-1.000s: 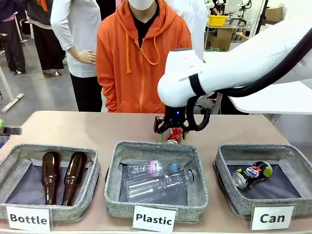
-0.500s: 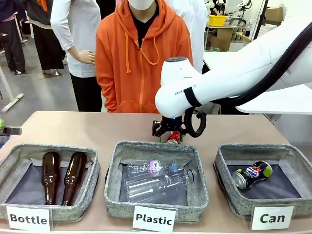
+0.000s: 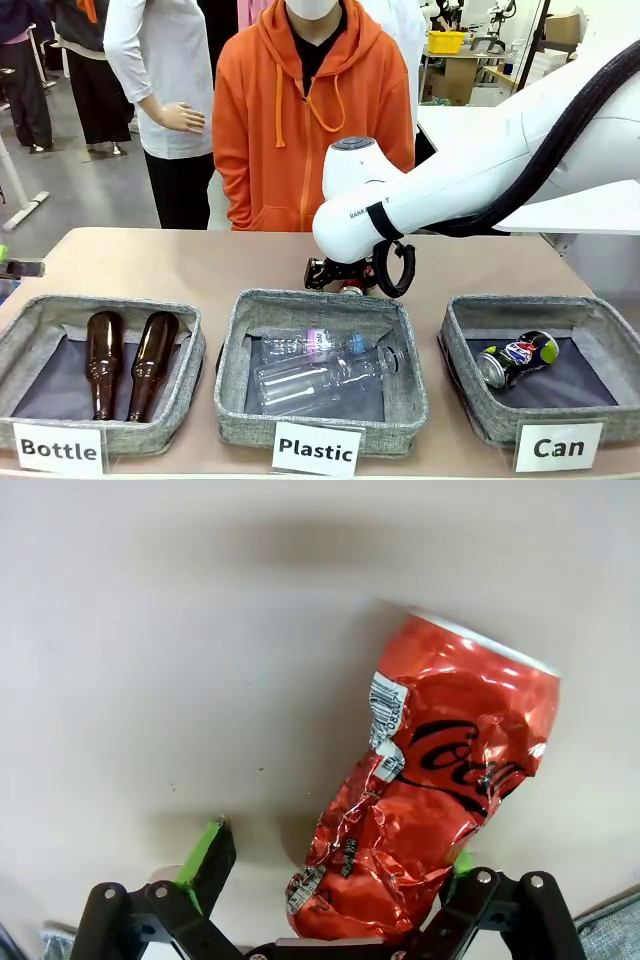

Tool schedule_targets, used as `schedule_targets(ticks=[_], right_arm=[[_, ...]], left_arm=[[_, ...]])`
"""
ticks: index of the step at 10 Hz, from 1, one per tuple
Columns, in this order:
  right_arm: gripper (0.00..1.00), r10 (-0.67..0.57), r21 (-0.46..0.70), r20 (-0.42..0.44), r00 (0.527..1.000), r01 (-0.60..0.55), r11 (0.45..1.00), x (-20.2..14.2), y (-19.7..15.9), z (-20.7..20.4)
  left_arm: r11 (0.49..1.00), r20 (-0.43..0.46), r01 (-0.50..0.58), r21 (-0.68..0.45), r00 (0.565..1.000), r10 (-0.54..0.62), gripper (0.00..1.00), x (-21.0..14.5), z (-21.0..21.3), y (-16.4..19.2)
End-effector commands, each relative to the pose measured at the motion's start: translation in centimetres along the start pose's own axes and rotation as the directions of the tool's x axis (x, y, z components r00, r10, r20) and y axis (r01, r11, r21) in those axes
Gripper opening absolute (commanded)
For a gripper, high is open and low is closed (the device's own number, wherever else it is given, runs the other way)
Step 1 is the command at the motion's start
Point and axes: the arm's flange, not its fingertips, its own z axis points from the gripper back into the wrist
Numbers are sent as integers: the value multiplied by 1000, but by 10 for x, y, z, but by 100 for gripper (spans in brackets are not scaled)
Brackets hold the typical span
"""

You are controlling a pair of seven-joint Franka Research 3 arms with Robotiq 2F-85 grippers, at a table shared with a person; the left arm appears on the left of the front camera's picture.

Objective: Sort the can waste into the basket.
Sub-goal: Pick up the can waste from the table and place it in the right Fabric basket.

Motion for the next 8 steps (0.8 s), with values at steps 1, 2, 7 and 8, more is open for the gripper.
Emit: schedule_targets(ticks=[1,2,7,8], right_arm=[[100,-39,-33,33,999,40,999,1,-7,-2],[100,-50,-25,21,999,50,998,1,-5,-4],[0,-63,-31,5,998,63,998,5,1,-7],[0,-66,-32,4,998,66,997,5,1,-7]], left_arm=[[1000,15,7,0,1000,-7,100,1,-2,-4],[1000,15,7,0,1000,-7,100,1,-2,-4],[1000,15,7,0,1000,-7,100,1,-2,-4],[1000,15,7,0,1000,-7,100,1,-2,-4]])
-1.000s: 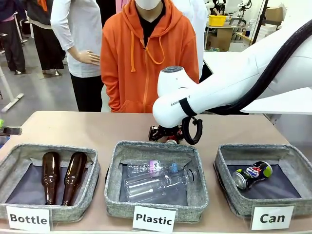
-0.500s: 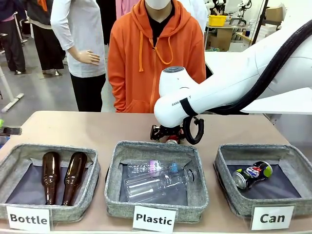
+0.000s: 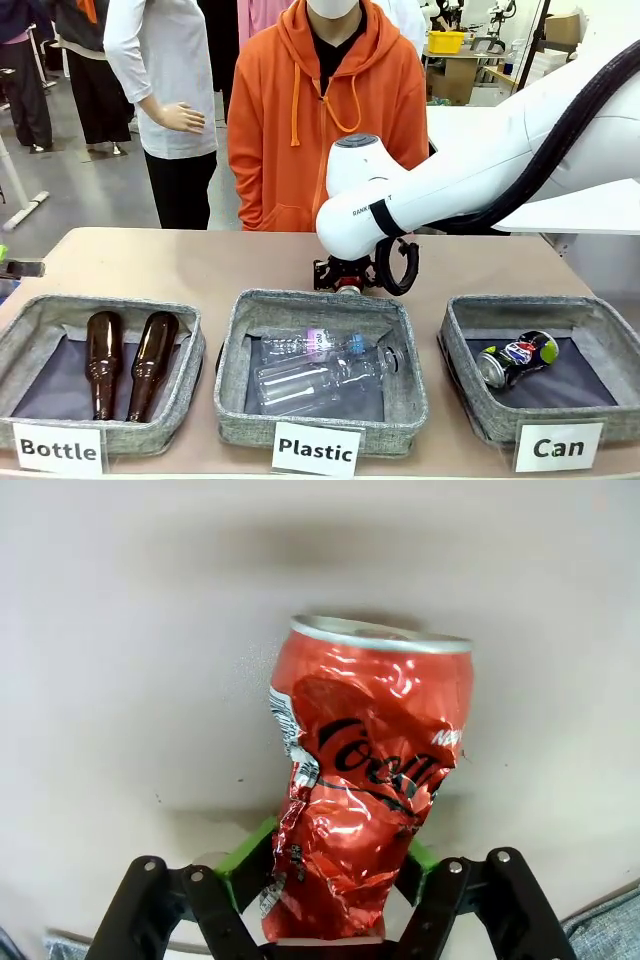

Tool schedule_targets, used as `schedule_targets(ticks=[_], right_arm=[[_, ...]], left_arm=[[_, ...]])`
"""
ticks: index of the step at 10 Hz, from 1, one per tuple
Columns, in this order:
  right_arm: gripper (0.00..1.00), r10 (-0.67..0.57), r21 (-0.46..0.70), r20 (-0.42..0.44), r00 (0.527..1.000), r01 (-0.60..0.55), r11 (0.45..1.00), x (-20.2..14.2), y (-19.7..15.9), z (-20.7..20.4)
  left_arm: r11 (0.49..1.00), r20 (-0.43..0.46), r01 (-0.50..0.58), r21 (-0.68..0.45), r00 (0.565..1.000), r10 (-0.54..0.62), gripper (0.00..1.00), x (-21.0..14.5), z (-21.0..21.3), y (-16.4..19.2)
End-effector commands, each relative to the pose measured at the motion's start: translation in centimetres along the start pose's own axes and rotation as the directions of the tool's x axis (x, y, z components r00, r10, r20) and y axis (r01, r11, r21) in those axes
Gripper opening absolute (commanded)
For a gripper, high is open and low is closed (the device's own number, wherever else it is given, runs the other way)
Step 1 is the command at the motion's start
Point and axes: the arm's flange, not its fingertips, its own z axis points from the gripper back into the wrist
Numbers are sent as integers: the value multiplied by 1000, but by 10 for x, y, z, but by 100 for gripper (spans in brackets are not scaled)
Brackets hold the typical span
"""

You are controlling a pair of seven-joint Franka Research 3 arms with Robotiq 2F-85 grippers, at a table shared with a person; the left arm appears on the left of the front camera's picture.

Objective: Sort the can waste into the basket.
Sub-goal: Pick up the can waste from the table and place it in the right Fabric basket.

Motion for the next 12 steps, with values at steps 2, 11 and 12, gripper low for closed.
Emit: schedule_targets(ticks=[2,11,12], right_arm=[[0,-38,-27,-1,999,38,999,1,7,-9],[0,65,99,6,998,-65,993,-26,-74,102],[0,117,139,-4,993,-115,984,-45,-92,131]], left_arm=[[1000,15,7,0,1000,-7,100,1,-2,-4],[1000,15,7,0,1000,-7,100,1,-2,-4],[1000,15,7,0,1000,-7,100,1,-2,-4]])
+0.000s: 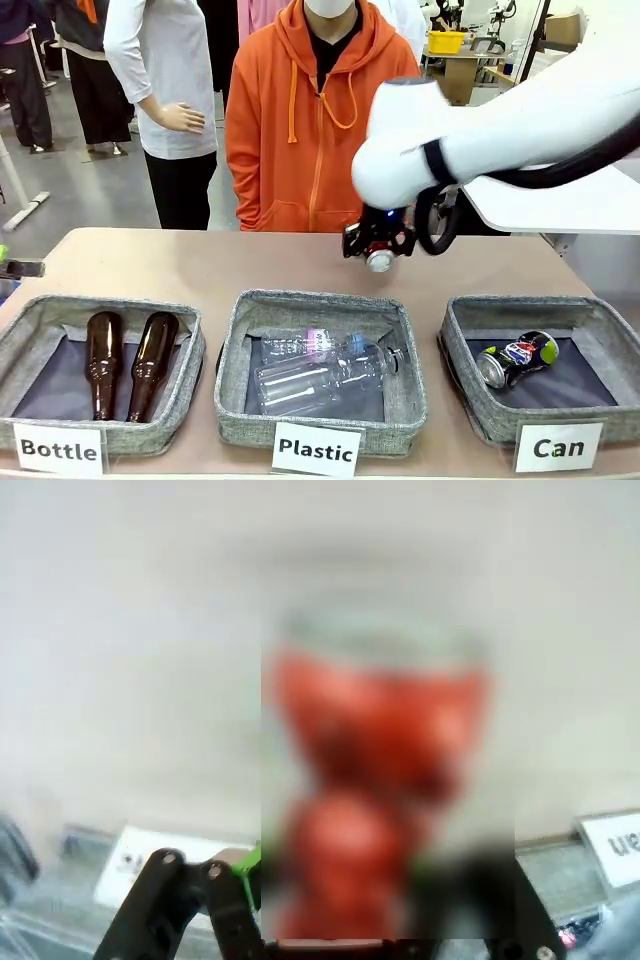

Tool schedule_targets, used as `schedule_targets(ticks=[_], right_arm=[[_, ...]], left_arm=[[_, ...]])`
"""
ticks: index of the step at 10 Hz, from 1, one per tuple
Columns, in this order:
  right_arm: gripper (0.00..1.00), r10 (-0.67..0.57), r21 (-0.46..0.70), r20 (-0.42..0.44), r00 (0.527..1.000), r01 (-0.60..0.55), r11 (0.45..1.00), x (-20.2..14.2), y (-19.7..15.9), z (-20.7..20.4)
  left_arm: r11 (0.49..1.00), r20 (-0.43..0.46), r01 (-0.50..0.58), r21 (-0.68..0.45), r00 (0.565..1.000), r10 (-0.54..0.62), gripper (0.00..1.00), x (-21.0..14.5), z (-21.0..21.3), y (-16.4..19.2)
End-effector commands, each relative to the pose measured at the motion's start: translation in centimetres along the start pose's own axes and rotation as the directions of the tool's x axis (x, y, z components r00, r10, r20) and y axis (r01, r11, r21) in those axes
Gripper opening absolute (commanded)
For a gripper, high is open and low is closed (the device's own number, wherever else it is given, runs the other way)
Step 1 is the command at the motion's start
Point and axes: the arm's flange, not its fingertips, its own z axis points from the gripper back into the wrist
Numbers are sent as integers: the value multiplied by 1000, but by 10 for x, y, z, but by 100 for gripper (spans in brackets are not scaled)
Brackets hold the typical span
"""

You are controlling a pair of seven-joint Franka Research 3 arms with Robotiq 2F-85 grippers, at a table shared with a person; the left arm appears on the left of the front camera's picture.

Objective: Sort the can waste into the basket.
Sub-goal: Pick up the can waste from the table and place it in the right Fabric basket.

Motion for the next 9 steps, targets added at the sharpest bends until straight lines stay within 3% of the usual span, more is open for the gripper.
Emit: schedule_targets(ticks=[1,2,4,5,6,8,9], right_arm=[[0,120,101,-71,990,-113,989,-54,-47,55],[0,271,164,-129,954,-249,955,-79,-75,82],[0,529,295,-246,812,-457,839,-114,-109,106],[15,651,305,-261,713,-578,756,-138,-121,113],[15,719,281,-276,638,-662,695,-159,-137,118],[15,796,236,-390,462,-786,572,-190,-176,117],[15,851,247,-418,319,-861,444,-198,-203,115]], left_arm=[[1000,15,6,-1,1000,-6,100,0,-2,-3],[1000,15,6,-1,1000,-6,100,0,-2,-3],[1000,15,6,-1,1000,-6,100,0,-2,-3],[1000,15,6,-1,1000,-6,100,0,-2,-3],[1000,15,6,-1,1000,-6,100,0,-2,-3],[1000,15,6,-1,1000,-6,100,0,-2,-3],[1000,15,6,-1,1000,-6,100,0,-2,-3]])
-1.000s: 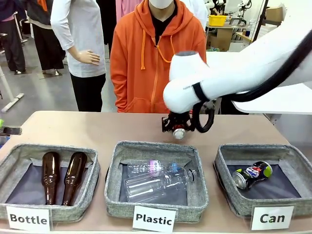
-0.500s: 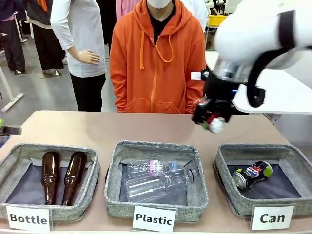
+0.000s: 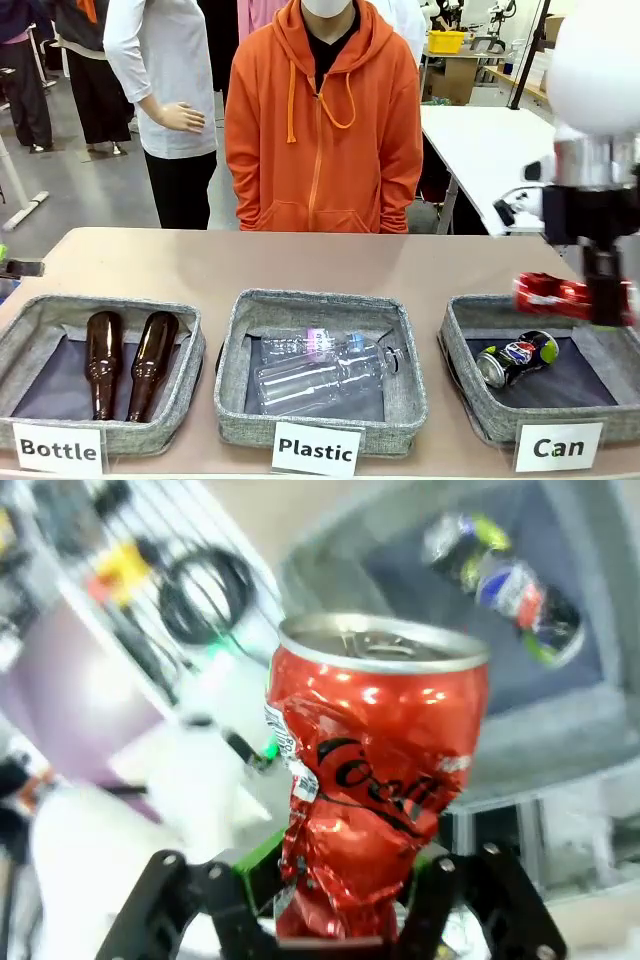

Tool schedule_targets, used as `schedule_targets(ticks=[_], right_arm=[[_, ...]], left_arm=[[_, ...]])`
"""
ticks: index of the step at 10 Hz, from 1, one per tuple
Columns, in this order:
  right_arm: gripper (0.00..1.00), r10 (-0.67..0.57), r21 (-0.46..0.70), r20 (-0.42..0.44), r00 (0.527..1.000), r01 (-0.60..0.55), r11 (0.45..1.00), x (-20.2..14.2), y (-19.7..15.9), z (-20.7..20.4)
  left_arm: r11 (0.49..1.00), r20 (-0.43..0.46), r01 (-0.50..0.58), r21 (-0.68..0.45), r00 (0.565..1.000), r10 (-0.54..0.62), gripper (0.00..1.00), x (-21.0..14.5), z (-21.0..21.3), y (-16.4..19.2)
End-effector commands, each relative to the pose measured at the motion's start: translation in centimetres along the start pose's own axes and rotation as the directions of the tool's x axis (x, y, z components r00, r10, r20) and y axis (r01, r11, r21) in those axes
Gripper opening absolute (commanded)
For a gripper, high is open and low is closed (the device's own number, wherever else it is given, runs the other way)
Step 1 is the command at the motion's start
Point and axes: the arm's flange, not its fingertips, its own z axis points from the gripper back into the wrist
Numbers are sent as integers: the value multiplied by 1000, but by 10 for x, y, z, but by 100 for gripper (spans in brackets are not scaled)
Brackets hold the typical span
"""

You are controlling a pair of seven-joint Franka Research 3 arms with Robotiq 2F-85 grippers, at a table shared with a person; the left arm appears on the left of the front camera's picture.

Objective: Sort the can waste into the basket.
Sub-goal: Pick up the can waste from the table and place it in the right Fabric basket.

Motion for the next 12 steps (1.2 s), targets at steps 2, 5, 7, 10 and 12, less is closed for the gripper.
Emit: schedule_targets(ticks=[2,5,7,10,12], right_arm=[[15,399,-186,-79,914,-406,895,-48,-28,-33],[15,499,-204,-79,863,-504,839,-58,-41,-44],[15,503,-216,-49,863,-501,838,-58,-42,-46],[82,406,-197,104,908,-381,903,-54,-39,-45],[100,330,-171,223,917,-296,940,-51,-36,-42]], left_arm=[[1000,15,6,-1,1000,-6,100,0,-2,-3],[1000,15,6,-1,1000,-6,100,0,-2,-3],[1000,15,6,-1,1000,-6,100,0,-2,-3],[1000,15,6,-1,1000,-6,100,0,-2,-3],[1000,15,6,-1,1000,-6,100,0,-2,-3]])
